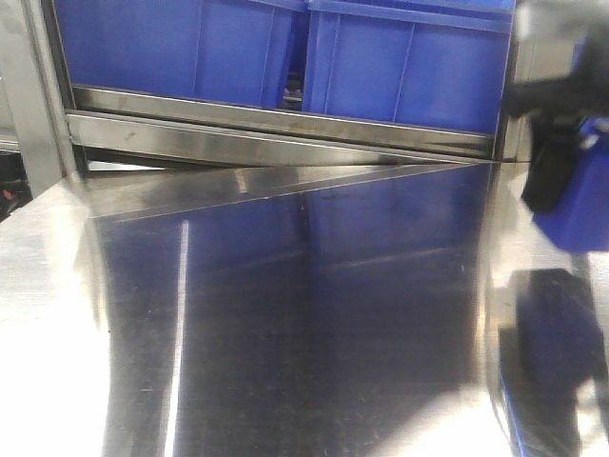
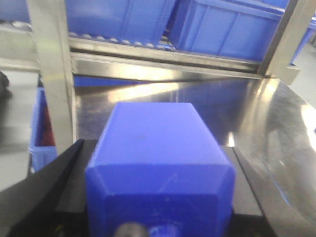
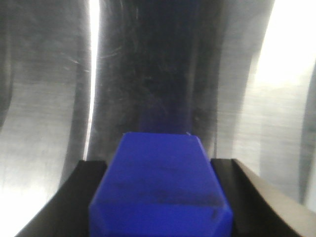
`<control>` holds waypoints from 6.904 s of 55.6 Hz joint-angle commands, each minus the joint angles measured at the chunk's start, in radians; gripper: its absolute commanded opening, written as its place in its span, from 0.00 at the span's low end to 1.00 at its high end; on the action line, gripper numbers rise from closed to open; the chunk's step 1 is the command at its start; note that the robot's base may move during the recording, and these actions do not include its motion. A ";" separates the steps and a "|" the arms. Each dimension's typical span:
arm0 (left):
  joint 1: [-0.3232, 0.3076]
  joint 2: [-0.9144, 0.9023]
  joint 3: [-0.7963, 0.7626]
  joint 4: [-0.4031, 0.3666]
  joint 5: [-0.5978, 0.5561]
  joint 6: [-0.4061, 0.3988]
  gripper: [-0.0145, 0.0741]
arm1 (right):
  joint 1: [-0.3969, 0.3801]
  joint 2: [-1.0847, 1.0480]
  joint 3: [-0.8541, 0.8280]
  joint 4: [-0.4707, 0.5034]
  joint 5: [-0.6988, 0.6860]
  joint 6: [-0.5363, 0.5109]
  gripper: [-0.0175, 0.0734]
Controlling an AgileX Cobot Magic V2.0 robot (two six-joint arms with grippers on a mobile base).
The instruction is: Pick and sort blue part to right shelf
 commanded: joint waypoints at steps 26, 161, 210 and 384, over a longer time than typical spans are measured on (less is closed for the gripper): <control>-0.006 -0.209 0.044 0.151 -0.001 -0.001 0.60 | 0.001 -0.806 0.479 -0.067 -0.284 -0.093 0.44; -0.004 -0.211 0.069 0.151 -0.001 -0.001 0.60 | 0.002 -1.521 0.578 -0.070 -0.250 -0.149 0.44; -0.004 -0.211 0.069 0.151 -0.001 -0.001 0.60 | 0.002 -1.521 0.578 -0.070 -0.250 -0.149 0.44; -0.004 -0.211 0.069 0.151 -0.001 -0.001 0.60 | 0.003 -1.522 0.578 -0.070 -0.251 -0.149 0.44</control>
